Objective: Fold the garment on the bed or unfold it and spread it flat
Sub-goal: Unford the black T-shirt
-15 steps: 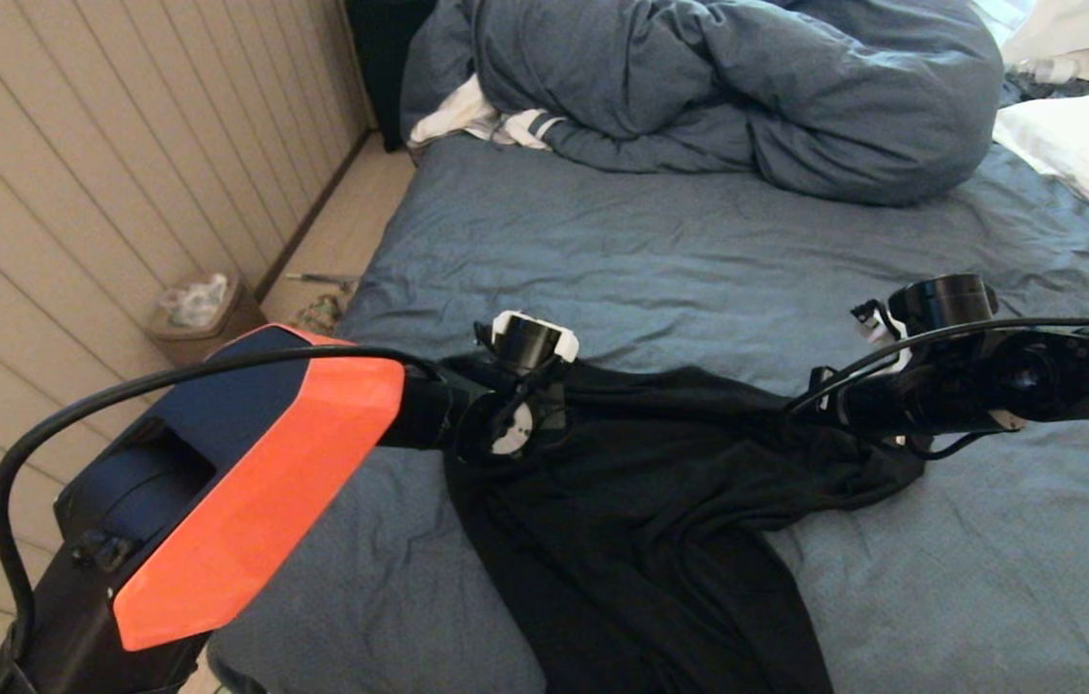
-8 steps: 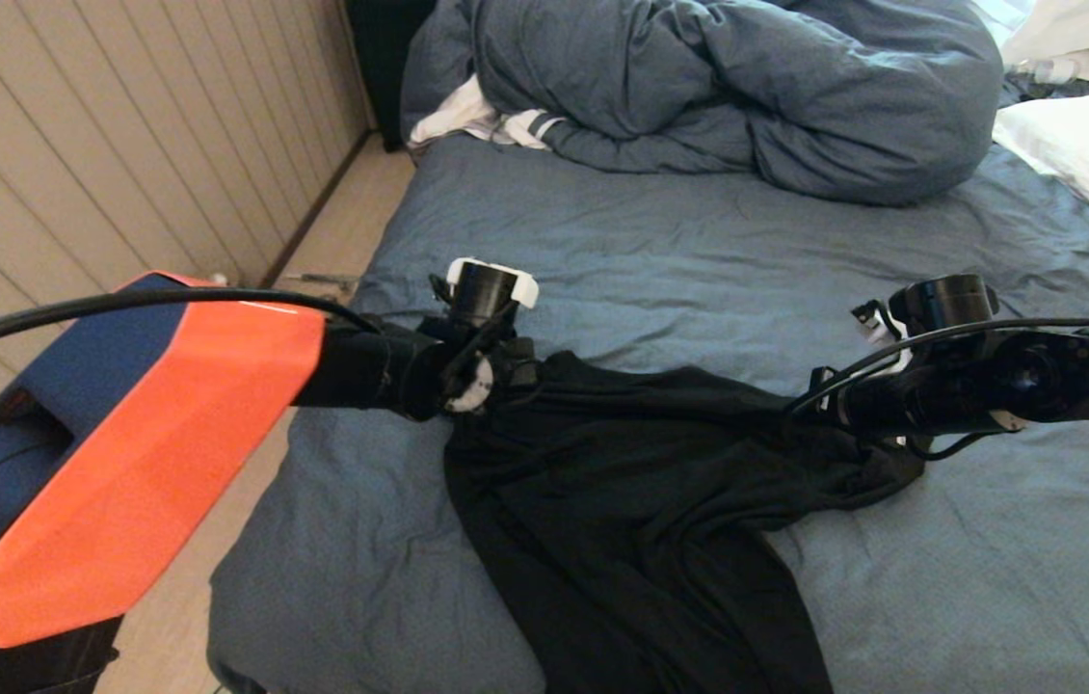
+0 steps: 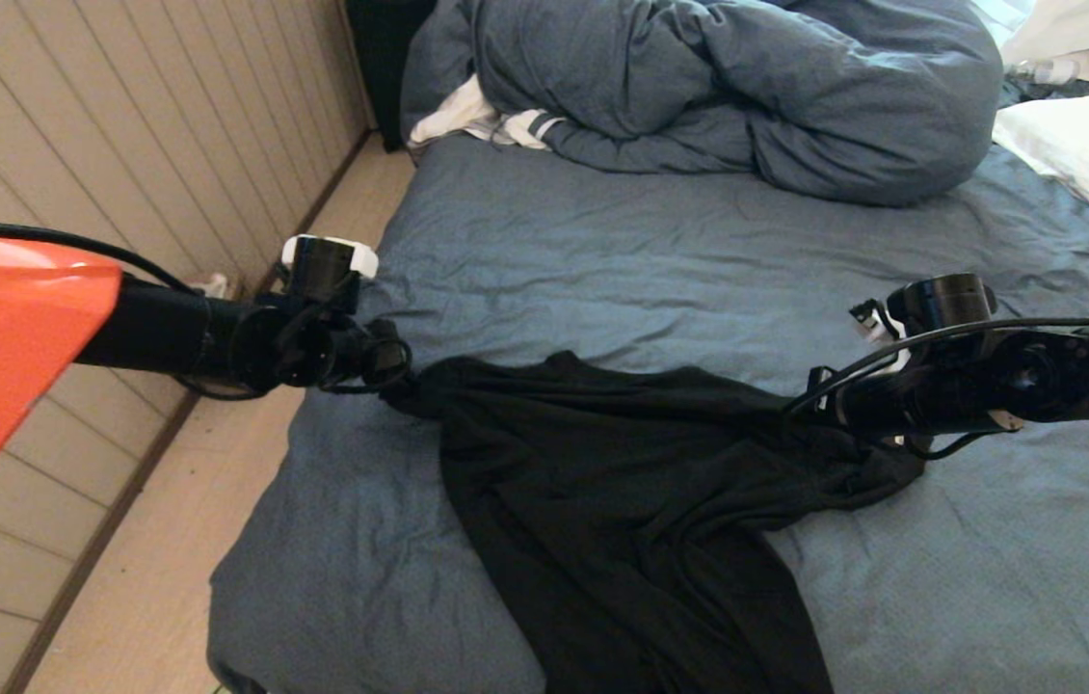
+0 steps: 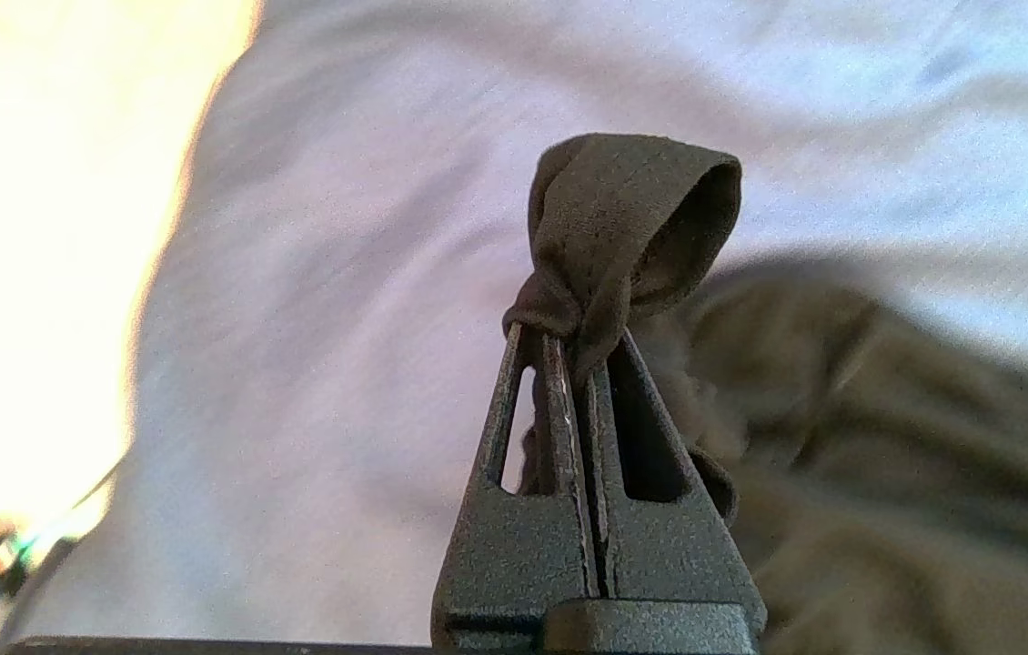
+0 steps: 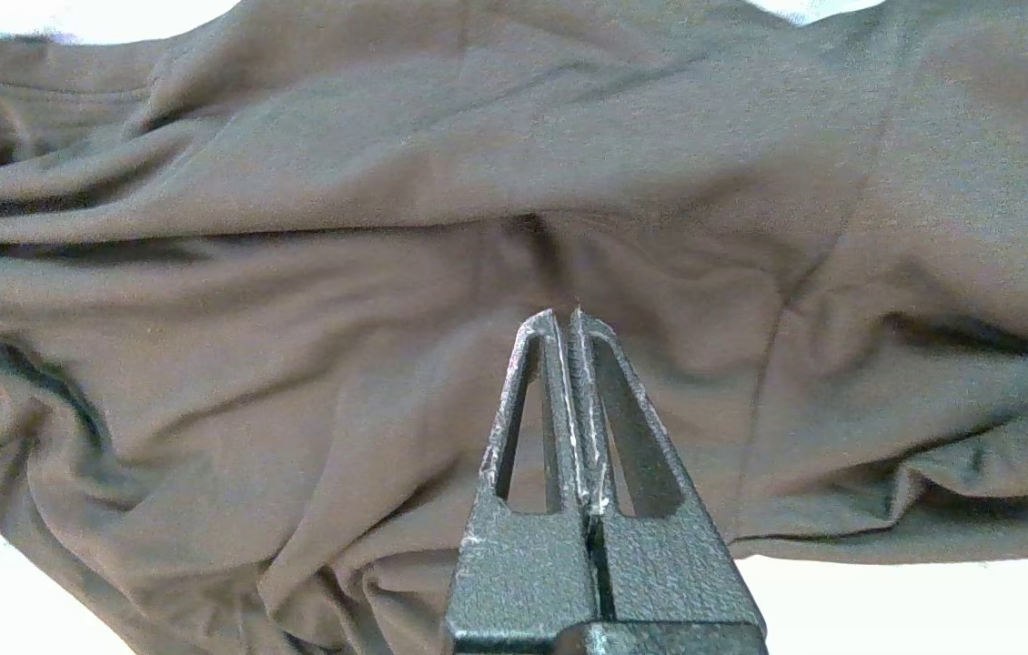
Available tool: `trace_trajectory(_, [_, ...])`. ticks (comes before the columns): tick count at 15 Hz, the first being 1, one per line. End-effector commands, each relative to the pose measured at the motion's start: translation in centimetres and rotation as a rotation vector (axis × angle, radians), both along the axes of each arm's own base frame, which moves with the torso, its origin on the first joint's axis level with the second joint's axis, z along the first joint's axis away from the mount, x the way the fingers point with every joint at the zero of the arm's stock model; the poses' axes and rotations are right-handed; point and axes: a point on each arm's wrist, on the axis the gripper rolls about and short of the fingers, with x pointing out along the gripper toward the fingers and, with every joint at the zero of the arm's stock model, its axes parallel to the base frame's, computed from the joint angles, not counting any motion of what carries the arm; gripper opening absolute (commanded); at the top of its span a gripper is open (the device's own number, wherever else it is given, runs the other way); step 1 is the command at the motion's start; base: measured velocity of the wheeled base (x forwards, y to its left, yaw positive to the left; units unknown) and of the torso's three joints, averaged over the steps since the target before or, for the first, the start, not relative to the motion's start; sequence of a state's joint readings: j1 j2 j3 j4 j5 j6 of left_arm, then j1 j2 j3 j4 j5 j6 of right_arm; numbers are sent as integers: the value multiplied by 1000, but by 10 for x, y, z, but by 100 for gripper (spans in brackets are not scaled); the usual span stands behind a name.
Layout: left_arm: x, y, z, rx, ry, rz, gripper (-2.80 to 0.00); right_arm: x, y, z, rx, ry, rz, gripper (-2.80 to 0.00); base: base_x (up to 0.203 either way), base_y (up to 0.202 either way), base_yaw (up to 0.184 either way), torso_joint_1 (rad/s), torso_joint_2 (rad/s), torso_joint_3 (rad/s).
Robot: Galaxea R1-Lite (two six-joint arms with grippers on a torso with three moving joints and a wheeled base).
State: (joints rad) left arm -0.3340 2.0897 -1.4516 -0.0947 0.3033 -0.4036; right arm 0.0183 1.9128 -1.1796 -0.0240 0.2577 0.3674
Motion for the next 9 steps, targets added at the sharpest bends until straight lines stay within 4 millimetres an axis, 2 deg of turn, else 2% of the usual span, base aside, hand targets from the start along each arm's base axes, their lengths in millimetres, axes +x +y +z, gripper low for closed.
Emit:
trace_trajectory(1, [-14,25,11,-17,1,33,-280,-1,1,1,3,-1,1,-280,0,0,0,0,0,0])
trace_trajectory(5, [-38,39,-5,-10,61,41,-280,-1,0,2,3,-4,0,-280,0,0,0,0,0,0])
trace_trajectory(9, [-64,45,-15,-15,-6,38,-280,-2,-3,3,3,-8,-8,-280,0,0,0,0,0,0])
